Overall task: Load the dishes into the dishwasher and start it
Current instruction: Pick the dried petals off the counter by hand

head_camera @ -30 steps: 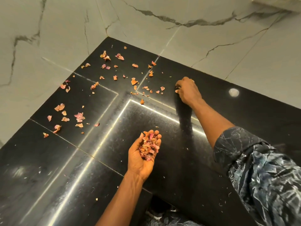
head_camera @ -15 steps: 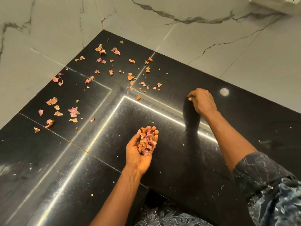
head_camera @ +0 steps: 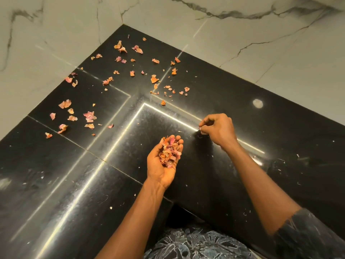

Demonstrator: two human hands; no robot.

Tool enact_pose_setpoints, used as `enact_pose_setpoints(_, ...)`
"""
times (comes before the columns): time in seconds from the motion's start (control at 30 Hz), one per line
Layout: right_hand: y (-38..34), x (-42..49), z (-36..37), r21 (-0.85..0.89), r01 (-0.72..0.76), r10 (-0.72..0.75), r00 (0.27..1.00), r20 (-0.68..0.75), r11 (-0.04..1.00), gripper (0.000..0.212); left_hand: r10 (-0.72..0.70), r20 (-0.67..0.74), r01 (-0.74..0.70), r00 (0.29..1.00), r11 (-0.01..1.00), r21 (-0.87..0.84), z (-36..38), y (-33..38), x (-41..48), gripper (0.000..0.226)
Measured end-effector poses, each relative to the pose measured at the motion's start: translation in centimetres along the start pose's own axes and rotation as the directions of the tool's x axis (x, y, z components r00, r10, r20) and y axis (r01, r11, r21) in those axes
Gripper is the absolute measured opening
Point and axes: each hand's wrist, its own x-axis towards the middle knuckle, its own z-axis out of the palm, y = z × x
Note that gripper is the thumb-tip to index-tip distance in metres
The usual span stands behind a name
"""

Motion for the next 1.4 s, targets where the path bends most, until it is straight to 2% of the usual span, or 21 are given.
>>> enact_pose_setpoints(0.07, -2.1, -2.5, 0.1, 0.157, 0.052, -0.057, 0.998, 0.031, 0.986, 0.014, 0.005, -0.012, -0.005, 1.0, 1.0, 0.002, -0.1, 0.0, -0.2, 0.035)
enact_pose_setpoints(0.13, -3.9, -5.0, 0.8, 0.194, 0.157, -0.176, 0.981, 0.087, 0.968, 0.015, -0.001, -0.023, 0.001, 1.0, 1.0, -0.004, -0.1, -0.1, -0.3, 0.034)
enact_pose_setpoints(0.23, -5.3, -7.7, 2.4, 0.119, 0.338, -0.354, 0.923, 0.154, 0.933, 0.021, 0.002, -0.039, -0.001, 0.999, 1.0, 0.027, -0.1, -0.3, -0.3, 0.027)
enact_pose_setpoints(0.37, -5.7, -9.6, 4.1, -0.058, 0.485, -0.468, 0.864, 0.185, 0.873, 0.019, -0.003, -0.01, 0.003, 1.0, 1.0, 0.004, -0.4, 0.0, -0.2, 0.023)
enact_pose_setpoints(0.43, -5.6, -9.8, 4.4, -0.066, 0.493, -0.479, 0.864, 0.154, 0.867, 0.018, -0.01, 0.007, 0.01, 1.0, 1.0, -0.016, -0.4, 0.2, -0.2, 0.024)
enact_pose_setpoints(0.5, -5.2, -9.5, 4.4, 0.015, 0.454, -0.452, 0.885, 0.113, 0.891, 0.019, -0.009, 0.01, 0.01, 1.0, 0.999, -0.044, -0.4, 0.1, -0.3, 0.025)
enact_pose_setpoints(0.63, -4.1, -6.9, 2.5, 0.239, 0.232, -0.256, 0.964, 0.077, 0.943, 0.023, -0.025, -0.034, 0.023, 0.999, 0.998, -0.059, -0.5, -0.2, -0.7, 0.029)
enact_pose_setpoints(0.77, -1.0, -0.3, 1.7, 0.086, 0.068, -0.066, 0.998, -0.02, 0.994, 0.016, -0.007, -0.071, 0.004, 0.997, 0.999, -0.043, -0.7, 0.1, -1.2, 0.032)
enact_pose_setpoints(0.83, 0.1, 3.2, 2.3, -0.026, 0.046, -0.047, 0.999, -0.022, 0.999, 0.017, 0.0, -0.076, -0.004, 0.997, 0.999, -0.043, -0.7, 0.2, -1.7, 0.032)
enact_pose_setpoints(0.9, -0.4, 6.3, 3.0, -0.156, 0.103, -0.102, 0.995, 0.012, 0.982, 0.024, 0.011, -0.073, -0.015, 0.997, 0.999, -0.049, -0.7, 0.5, -2.0, 0.032)
enact_pose_setpoints(1.0, -3.0, 10.0, 4.0, -0.345, 0.264, -0.252, 0.964, 0.081, 0.901, 0.028, 0.032, -0.085, -0.037, 0.996, 0.998, -0.053, -0.9, 0.9, -2.5, 0.031)
enact_pose_setpoints(1.1, -4.8, 12.7, 4.5, -0.437, 0.369, -0.334, 0.929, 0.157, 0.82, 0.041, 0.035, -0.078, -0.037, 0.996, 0.999, -0.032, -1.1, 1.1, -3.3, 0.031)
enact_pose_setpoints(1.2, -5.1, 13.7, 5.1, -0.511, 0.444, -0.393, 0.895, 0.213, 0.736, 0.035, 0.03, -0.082, -0.031, 0.996, 0.999, -0.014, -1.6, 1.2, -3.7, 0.033)
enact_pose_setpoints(1.27, -4.7, 13.1, 5.9, -0.534, 0.472, -0.449, 0.874, 0.184, 0.701, 0.032, 0.034, -0.085, -0.036, 0.996, 0.999, -0.016, -1.8, 1.4, -3.7, 0.034)
enact_pose_setpoints(1.4, -2.4, 10.7, 6.1, -0.546, 0.432, -0.462, 0.882, 0.091, 0.718, 0.028, 0.022, -0.085, -0.027, 0.996, 0.998, -0.055, -1.4, 1.7, -3.2, 0.034)
